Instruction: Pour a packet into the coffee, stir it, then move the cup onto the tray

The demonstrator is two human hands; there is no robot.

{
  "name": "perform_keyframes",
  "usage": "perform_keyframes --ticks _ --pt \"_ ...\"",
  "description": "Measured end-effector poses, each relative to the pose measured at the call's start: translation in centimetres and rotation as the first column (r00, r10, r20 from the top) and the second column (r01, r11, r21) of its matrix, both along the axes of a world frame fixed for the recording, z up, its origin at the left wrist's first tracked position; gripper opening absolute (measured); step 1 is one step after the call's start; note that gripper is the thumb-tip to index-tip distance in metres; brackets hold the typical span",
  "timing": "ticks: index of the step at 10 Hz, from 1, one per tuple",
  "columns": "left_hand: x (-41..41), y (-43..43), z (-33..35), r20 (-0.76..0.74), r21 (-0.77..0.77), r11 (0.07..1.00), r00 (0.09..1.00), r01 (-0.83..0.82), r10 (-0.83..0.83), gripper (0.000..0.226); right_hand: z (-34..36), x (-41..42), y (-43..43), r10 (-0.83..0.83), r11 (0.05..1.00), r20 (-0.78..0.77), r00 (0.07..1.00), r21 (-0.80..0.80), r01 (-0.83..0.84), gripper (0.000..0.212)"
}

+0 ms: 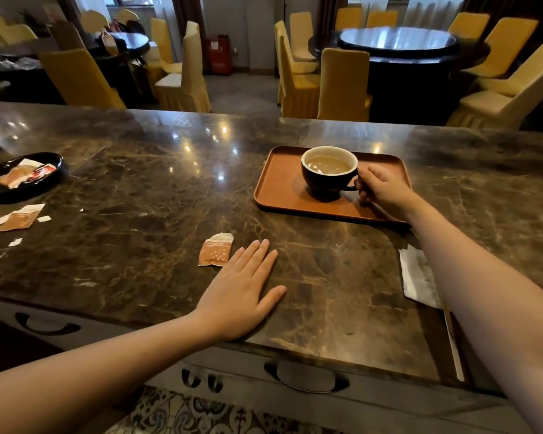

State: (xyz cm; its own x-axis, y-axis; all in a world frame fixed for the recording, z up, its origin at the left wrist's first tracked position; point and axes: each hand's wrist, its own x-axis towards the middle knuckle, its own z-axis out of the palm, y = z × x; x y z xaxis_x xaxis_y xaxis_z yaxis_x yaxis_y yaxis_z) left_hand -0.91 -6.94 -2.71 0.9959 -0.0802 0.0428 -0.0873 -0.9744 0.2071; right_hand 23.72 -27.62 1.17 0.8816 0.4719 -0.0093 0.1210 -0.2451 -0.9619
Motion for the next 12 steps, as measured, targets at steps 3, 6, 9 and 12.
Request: perform_keyframes --ticks 3,6,9,12 --pt "-0.1 -0.1 0.1 0.009 -0.009 1.000 1.000 -0.003 0.003 0.072 0.0 1.1 0.0 -0.051 0.993 0.079 0.996 -0.100 0.058 0.026" --pt "-0.1 -0.1 0.0 0.017 -0.024 1.000 1.000 -0.005 0.006 0.073 0.2 1.5 0.5 -0.088 0.985 0.098 0.991 -0.143 0.102 0.026" --pt "0.0 -0.1 0.1 0.023 -0.014 1.000 1.000 -0.012 0.013 0.071 0.4 1.3 0.6 -0.103 0.985 0.075 0.992 -0.129 0.112 0.028" --pt "-0.2 -0.1 0.3 -0.029 -0.044 0.999 1.000 -0.011 0.009 0.069 0.4 0.2 0.3 -0.229 0.954 0.092 0.969 -0.175 0.243 0.047"
